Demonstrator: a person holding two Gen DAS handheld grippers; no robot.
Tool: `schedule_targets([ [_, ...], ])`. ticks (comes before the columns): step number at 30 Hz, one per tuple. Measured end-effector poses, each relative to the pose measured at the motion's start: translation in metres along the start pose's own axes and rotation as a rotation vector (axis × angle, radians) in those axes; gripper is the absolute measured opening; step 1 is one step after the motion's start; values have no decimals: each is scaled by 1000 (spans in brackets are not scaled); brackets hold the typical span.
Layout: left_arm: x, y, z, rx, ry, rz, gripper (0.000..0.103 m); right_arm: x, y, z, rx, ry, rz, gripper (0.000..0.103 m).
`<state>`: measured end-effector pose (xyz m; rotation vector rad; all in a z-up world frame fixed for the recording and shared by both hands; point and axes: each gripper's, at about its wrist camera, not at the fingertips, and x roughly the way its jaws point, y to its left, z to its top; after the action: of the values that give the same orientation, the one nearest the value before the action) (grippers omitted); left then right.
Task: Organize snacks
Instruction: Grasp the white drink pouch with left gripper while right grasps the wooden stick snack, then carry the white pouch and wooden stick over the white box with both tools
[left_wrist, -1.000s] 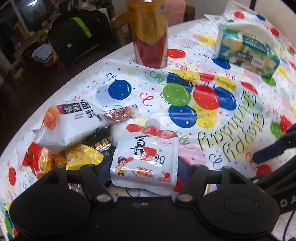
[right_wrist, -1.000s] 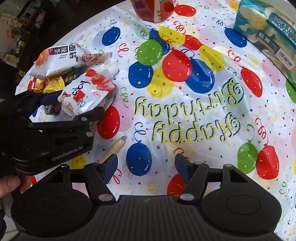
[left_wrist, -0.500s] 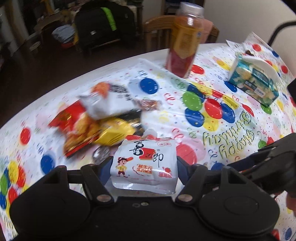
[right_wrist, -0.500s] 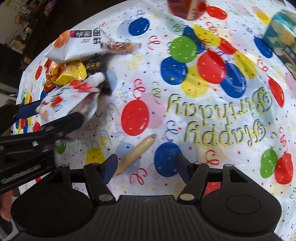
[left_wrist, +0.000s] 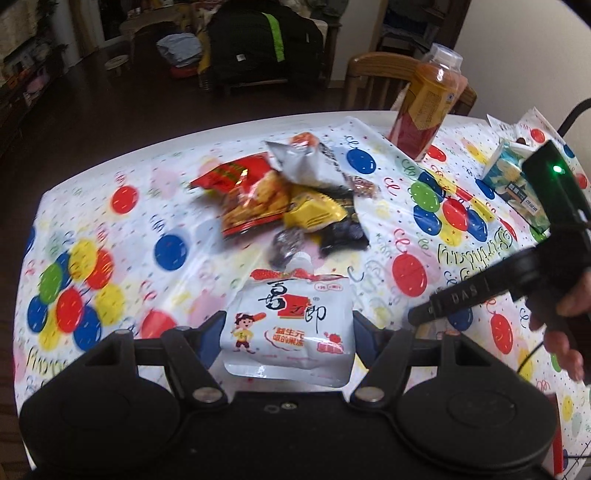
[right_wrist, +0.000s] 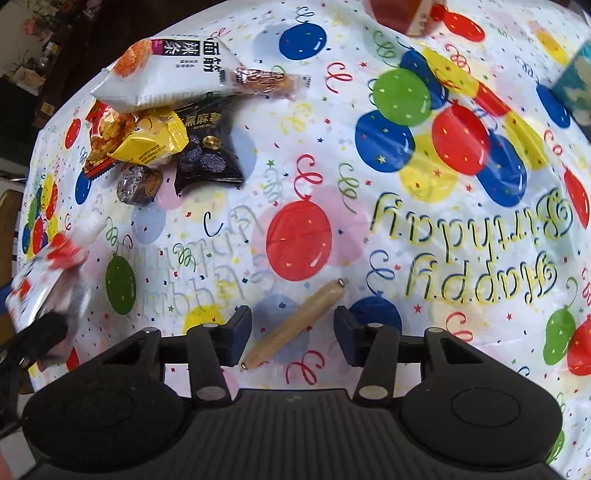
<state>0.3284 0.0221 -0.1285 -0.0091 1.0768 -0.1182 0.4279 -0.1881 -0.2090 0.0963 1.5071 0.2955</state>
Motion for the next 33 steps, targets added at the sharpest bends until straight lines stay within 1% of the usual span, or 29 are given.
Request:
schedule_targets([
  [1, -4, 2, -3, -7, -3, 0, 68, 1, 2, 1, -11, -2, -10, 37],
  [6, -22, 10, -18, -43, -21, 1, 68, 3, 12, -2, -72, -23, -54, 28],
  [8, -30, 11, -23, -47, -34, -1, 68, 5, 17, -4, -108, -32, -59, 15],
  [10, -38, 13, -27, -52, -47, -3, 67, 5, 21, -7, -133, -57, -65, 11],
  [12, -47, 14, -29, -62, -58, -7, 67, 4, 25, -10, -152, -95, -67, 10],
  [16, -61, 14, -33, -64, -78, -13, 67, -6, 24, -15, -161, -122, -51, 10],
  [23, -85, 9, -34, -50, -109, -24, 67, -53, 20, -27, -165, -177, -1, 10],
  [27, -103, 1, -37, -24, -132, -43, 67, -88, 21, -44, -185, -213, 31, 10],
  [33, -131, -12, -52, 22, -157, -80, 67, -132, 23, -84, -203, -255, 58, 10],
])
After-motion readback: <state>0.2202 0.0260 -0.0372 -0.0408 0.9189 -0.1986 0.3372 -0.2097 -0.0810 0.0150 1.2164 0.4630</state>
